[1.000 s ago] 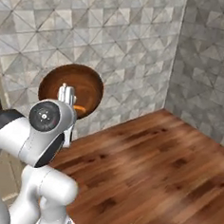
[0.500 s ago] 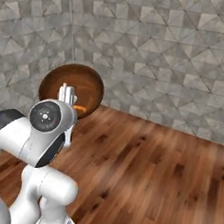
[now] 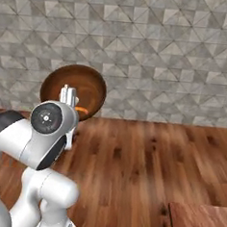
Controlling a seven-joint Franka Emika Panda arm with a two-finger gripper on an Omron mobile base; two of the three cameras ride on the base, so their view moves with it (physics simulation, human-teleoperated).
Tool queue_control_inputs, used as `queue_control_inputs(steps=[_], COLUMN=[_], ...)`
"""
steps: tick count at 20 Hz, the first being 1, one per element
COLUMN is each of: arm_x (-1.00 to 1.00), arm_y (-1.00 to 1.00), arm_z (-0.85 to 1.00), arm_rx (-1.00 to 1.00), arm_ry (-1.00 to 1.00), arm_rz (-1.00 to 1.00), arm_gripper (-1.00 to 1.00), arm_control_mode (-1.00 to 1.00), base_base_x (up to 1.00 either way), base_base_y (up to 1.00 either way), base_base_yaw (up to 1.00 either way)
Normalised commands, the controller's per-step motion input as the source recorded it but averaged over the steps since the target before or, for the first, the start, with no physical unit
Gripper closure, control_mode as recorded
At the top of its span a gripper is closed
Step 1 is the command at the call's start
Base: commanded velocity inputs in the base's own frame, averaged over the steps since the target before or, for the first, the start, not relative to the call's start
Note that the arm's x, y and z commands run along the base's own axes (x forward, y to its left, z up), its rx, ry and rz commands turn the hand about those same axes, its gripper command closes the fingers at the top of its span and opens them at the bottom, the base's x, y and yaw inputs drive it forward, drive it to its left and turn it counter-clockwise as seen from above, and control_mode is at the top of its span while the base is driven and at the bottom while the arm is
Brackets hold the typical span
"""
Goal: The microwave is finished heating the shrimp and garlic. Take the bowl containing the food and place it on the dining counter.
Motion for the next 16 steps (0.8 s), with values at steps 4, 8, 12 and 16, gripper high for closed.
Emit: queue_control_inputs(steps=[4, 8, 12, 16], arm_x=[0.0, 0.0, 0.0, 0.0], arm_y=[0.0, 0.0, 0.0, 0.0], arm_z=[0.0, 0.0, 0.0, 0.0], arm_rx=[0.0, 0.0, 0.0, 0.0], arm_ry=[0.0, 0.0, 0.0, 0.0], arm_rz=[0.0, 0.0, 0.0, 0.0], arm_gripper=[1.0, 1.0, 1.0, 1.0], arm_control_mode=[1.0, 1.0, 1.0, 1.0], base_base_x=[0.49, 0.54, 0.45, 0.02], base_base_y=[-0.23, -0.1, 0.0, 0.0], base_base_yaw=[-0.69, -0.7, -0.76, -0.92])
